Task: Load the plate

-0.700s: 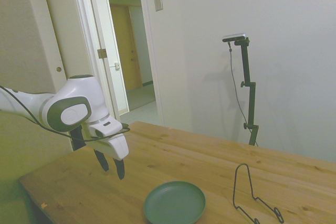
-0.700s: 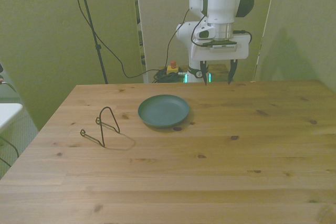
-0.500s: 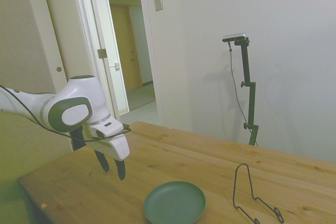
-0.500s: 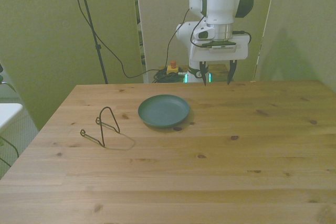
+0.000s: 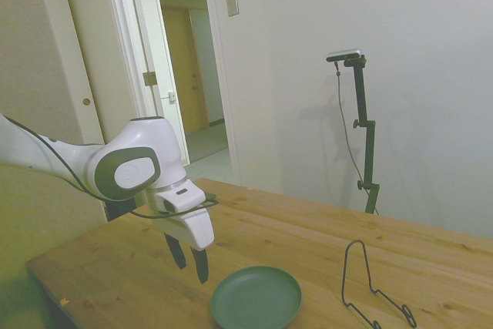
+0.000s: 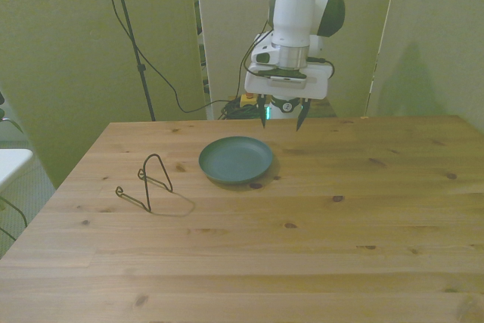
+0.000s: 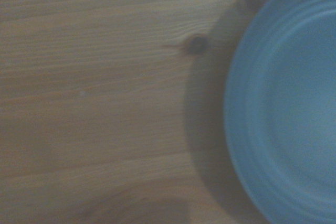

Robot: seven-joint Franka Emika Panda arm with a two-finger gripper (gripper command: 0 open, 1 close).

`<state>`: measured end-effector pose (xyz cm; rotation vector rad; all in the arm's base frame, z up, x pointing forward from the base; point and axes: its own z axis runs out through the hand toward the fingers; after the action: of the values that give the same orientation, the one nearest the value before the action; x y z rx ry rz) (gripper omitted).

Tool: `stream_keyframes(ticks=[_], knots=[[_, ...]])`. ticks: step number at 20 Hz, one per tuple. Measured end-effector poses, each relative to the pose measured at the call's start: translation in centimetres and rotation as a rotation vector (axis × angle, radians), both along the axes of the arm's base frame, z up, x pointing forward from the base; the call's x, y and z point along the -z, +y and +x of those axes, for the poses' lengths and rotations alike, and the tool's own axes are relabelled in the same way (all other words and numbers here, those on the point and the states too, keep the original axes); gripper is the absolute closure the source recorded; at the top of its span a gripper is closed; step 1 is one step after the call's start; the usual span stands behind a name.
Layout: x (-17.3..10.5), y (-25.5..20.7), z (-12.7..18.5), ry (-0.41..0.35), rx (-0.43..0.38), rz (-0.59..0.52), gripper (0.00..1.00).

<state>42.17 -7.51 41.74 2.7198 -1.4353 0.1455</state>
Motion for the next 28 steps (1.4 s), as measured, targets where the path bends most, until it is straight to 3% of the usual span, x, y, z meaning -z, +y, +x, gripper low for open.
stream_keyframes(ticks=[5,11,18,28], knots=[[0.0,-3.0,2.3,-0.001,0.040,-0.001,0.00],[1.7,-1.9,5.3,0.013,-0.009,-0.016,0.00],[2.2,-0.6,5.2,0.015,-0.047,-0.034,0.00],[4.4,0.8,5.6,0.052,-0.021,-0.101,0.00]])
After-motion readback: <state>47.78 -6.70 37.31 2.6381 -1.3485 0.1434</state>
